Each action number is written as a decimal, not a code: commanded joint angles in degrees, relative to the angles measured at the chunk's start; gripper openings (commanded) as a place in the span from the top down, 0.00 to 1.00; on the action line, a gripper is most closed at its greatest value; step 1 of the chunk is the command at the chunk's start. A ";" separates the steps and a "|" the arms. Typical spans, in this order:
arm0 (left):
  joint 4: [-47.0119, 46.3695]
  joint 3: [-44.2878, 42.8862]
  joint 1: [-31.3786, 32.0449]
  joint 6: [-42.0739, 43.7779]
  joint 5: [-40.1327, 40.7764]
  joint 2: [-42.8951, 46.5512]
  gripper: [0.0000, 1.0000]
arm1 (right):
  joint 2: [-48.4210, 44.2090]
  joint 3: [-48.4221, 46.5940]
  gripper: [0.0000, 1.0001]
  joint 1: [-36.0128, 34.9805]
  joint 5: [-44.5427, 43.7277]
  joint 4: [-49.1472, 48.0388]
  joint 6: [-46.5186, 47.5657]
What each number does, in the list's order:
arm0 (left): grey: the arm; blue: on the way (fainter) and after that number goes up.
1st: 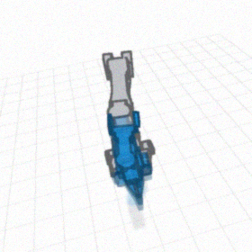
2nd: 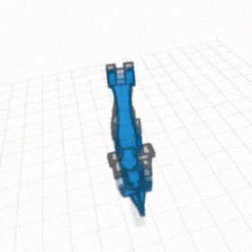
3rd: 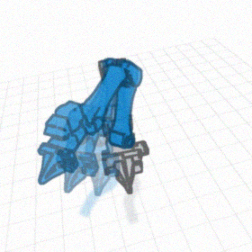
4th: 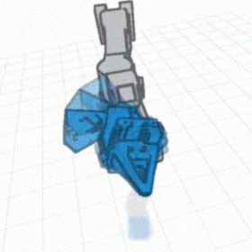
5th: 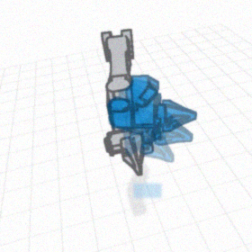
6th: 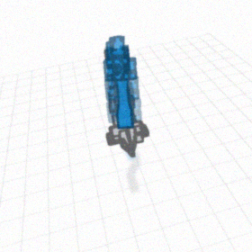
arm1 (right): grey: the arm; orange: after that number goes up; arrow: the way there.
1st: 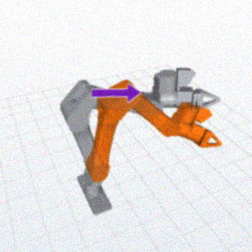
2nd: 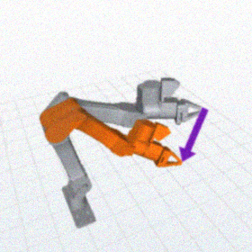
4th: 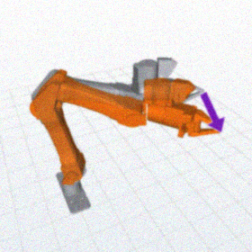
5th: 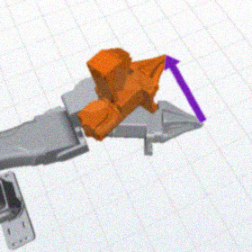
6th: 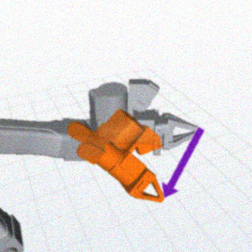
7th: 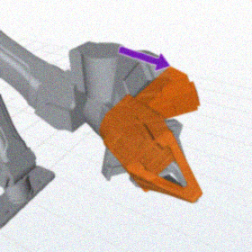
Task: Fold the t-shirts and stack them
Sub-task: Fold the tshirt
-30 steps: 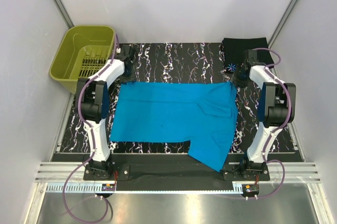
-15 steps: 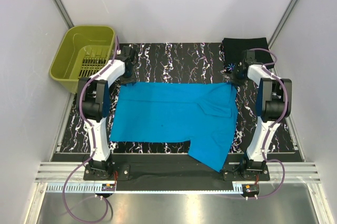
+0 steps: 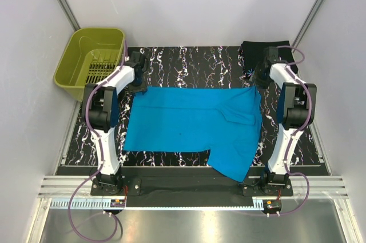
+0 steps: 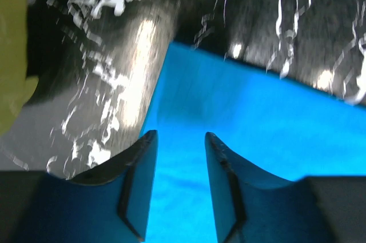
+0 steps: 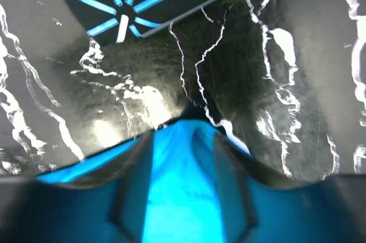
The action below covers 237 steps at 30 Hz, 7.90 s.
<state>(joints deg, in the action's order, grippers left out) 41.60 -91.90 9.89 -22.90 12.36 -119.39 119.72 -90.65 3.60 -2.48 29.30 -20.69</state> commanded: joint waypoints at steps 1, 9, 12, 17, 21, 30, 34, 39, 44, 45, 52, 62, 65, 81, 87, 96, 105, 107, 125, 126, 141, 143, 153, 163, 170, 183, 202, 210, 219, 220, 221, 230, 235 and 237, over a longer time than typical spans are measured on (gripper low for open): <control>1.54 3.03 1.45 -1.53 0.12 13.18 0.54 | -4.04 -6.81 0.41 0.45 -2.70 13.80 -1.02; 5.85 28.68 0.84 -11.00 -0.58 36.32 0.54 | -23.19 10.03 0.21 0.27 2.38 23.17 -3.75; 7.78 37.30 -0.48 -16.62 -4.35 43.09 0.54 | -32.25 20.66 0.22 -0.17 8.97 24.31 -4.71; 10.07 46.62 -2.41 -23.15 -2.70 51.09 0.55 | -45.17 34.12 0.23 -5.70 11.71 27.56 -7.96; 10.52 50.49 -6.10 -27.28 -2.51 54.09 0.51 | -49.31 41.86 0.27 -8.86 14.61 30.37 -12.53; 7.98 58.93 -8.92 -31.77 -6.55 53.39 0.52 | -61.28 47.41 0.31 -11.59 12.76 32.67 -21.06; 6.03 60.17 -9.01 -31.69 -6.65 52.25 0.54 | -58.56 47.06 0.31 -11.59 11.81 30.48 -19.57; 6.81 58.94 -9.01 -29.50 -8.39 51.89 0.58 | -55.92 44.87 0.33 -11.59 11.00 24.94 -16.85; 12.54 54.20 -8.49 -29.05 -7.00 60.84 0.60 | -48.11 37.32 0.35 -11.59 10.22 20.01 -14.12; 13.32 53.06 -7.79 -28.27 -5.17 61.55 0.61 | -46.52 35.91 0.37 -11.59 9.43 19.49 -13.77; 3.15 37.45 -0.23 -21.94 -2.78 49.19 0.64 | -29.06 20.73 0.71 -11.59 5.47 14.74 -9.55; -1.96 6.75 4.44 -14.46 3.37 13.77 0.66 | -7.76 0.67 1.00 -11.68 6.70 11.04 -9.11; -2.67 1.29 4.00 -13.84 3.81 5.95 0.66 | -3.19 -2.42 1.00 -11.77 7.05 11.04 -9.89; -1.18 -8.90 -3.82 -17.27 -0.66 -8.74 0.64 | 15.87 -20.15 1.00 -14.58 8.02 8.76 -11.48; 0.57 -16.62 -4.35 -15.25 0.12 -12.08 0.64 | 24.93 -35.95 1.00 -14.85 9.25 12.51 -9.46; 2.69 -8.07 -0.23 -12.96 2.05 6.69 0.55 | 15.07 -44.92 0.58 -14.76 -0.06 33.01 -1.12; 3.31 22.24 2.15 -17.62 -1.46 35.52 0.52 | -18.68 -1.98 0.34 -11.51 7.83 28.38 -5.23; 3.83 27.19 2.06 -18.93 -2.07 42.01 0.52 | -24.16 5.89 0.34 -10.45 8.72 26.61 -5.85; -0.11 54.11 -7.52 -27.91 -5.68 51.29 0.50 | -47.74 41.26 0.48 -6.50 13.38 21.94 -10.34; -0.12 54.02 -7.60 -28.08 -5.33 50.93 0.50 | -47.48 41.08 0.48 -6.50 13.81 21.77 -10.42; -5.03 56.21 -8.57 -29.05 -6.38 42.49 0.65 | -44.76 41.00 0.43 -6.50 9.88 21.32 -12.79; -6.44 56.83 -8.66 -29.05 -6.91 40.48 0.70 | -43.88 41.08 0.40 -6.41 8.73 21.33 -13.76; -4.43 53.40 -8.40 -22.55 -4.89 43.72 1.00 | -35.79 44.07 0.44 -5.62 6.36 18.08 -16.49; -3.37 52.79 -8.40 -20.79 -5.24 46.80 1.00 | -34.38 48.11 0.55 -5.18 1.68 11.49 -19.04; -3.37 51.91 -8.31 -20.88 -5.94 45.48 1.00 | -30.52 49.61 0.70 -5.18 1.69 8.58 -21.06; 3.48 52.26 -8.48 -26.23 -4.36 53.91 1.00 | -48.78 48.81 1.00 -4.21 0.54 23.00 -24.06; 12.45 55.52 -8.31 -29.40 -5.15 65.69 1.00 | -61.36 43.98 1.00 -4.21 6.26 37.06 -23.26; 10.87 45.95 -6.38 -23.96 -1.73 58.33 1.00 | -50.04 35.47 1.00 -4.21 3.18 31.35 -16.32; 7.53 33.65 -5.41 -23.60 1.44 41.64 1.00 | -29.73 19.30 1.00 -4.12 5.99 27.39 -11.92; 7.53 32.58 -5.32 -23.60 1.53 40.31 1.00 | -27.81 16.85 1.00 -4.12 6.26 27.30 -11.66; 7.44 31.61 -5.32 -23.60 2.05 39.07 1.00 | -26.83 15.61 1.00 -4.12 6.26 27.39 -11.57; 6.91 22.82 -5.32 -24.48 4.95 29.40 1.00 | -17.86 5.75 1.00 -3.95 8.19 28.01 -10.87; 6.91 19.57 -5.32 -24.22 5.39 25.09 1.00 | -14.35 2.24 1.00 -4.03 8.19 28.44 -10.16; 6.91 18.43 -5.32 -23.95 5.13 23.60 1.00 | -13.64 1.45 1.00 -3.95 8.11 28.53 -9.99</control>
<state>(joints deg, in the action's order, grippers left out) 49.56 -69.91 4.56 -47.42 14.98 -94.26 105.43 -86.00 -0.69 5.43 57.28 -32.14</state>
